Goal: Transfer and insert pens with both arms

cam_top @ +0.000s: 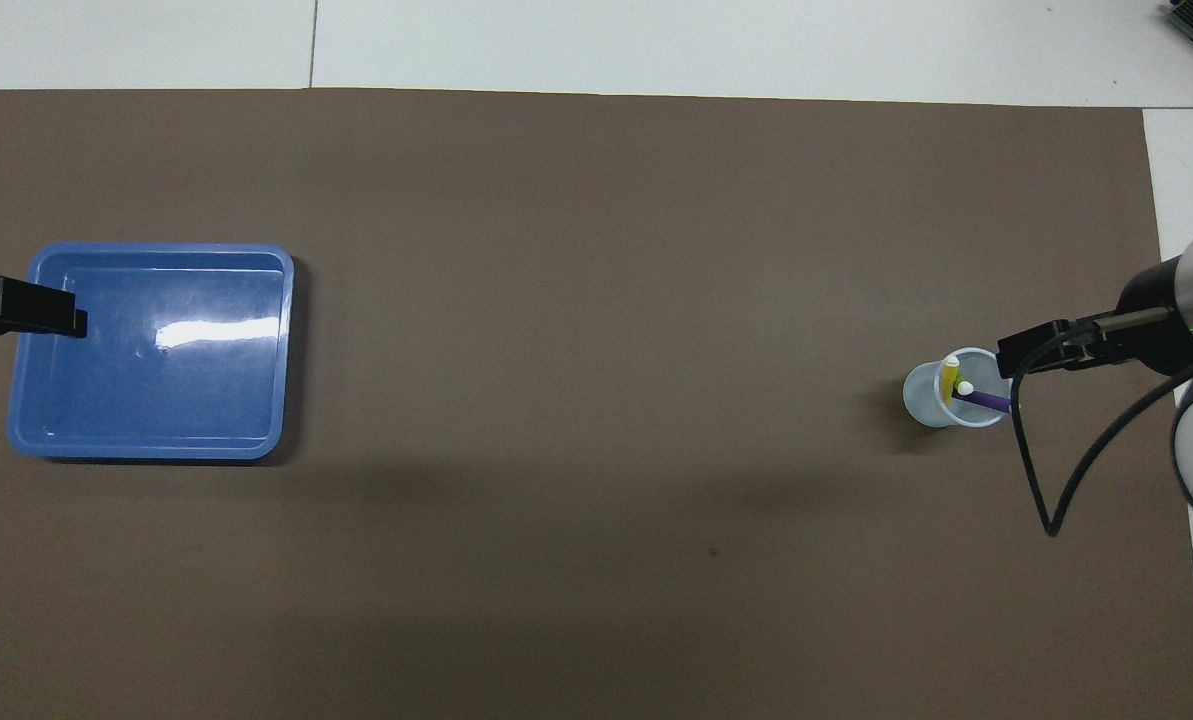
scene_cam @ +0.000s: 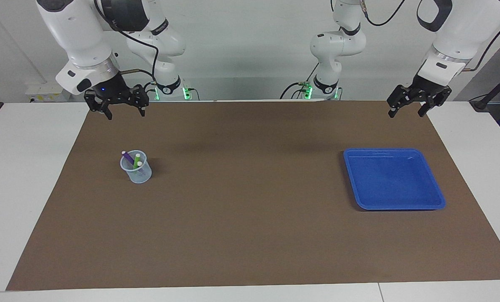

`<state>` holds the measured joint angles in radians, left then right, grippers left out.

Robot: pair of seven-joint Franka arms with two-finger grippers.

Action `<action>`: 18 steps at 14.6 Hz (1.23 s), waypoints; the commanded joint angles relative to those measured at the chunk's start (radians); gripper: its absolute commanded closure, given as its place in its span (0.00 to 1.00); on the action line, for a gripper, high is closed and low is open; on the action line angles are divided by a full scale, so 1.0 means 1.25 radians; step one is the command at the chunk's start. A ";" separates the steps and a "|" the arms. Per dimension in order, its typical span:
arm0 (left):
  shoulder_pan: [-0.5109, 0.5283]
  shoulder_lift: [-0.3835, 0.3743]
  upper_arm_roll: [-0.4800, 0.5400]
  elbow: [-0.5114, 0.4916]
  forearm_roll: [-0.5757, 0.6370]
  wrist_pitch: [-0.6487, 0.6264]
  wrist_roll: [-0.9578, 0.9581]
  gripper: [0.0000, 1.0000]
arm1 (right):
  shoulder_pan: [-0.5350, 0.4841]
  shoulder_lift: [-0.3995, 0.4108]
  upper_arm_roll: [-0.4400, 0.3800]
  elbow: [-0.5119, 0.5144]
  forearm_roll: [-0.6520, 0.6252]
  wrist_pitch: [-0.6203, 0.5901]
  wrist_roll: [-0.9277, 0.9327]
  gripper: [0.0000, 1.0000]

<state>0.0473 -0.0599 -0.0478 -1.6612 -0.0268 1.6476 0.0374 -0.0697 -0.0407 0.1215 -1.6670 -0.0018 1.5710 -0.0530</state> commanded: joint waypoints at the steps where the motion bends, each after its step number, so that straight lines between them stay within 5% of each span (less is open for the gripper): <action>1: -0.015 0.009 0.012 0.024 -0.002 -0.022 -0.010 0.00 | -0.011 -0.008 0.007 -0.013 0.003 0.005 0.015 0.00; 18: -0.015 0.010 0.012 0.024 0.003 -0.026 -0.010 0.00 | -0.007 -0.029 0.008 -0.014 0.009 0.013 0.010 0.00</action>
<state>0.0473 -0.0599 -0.0478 -1.6606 -0.0265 1.6469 0.0373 -0.0696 -0.0495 0.1246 -1.6678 -0.0017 1.5717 -0.0529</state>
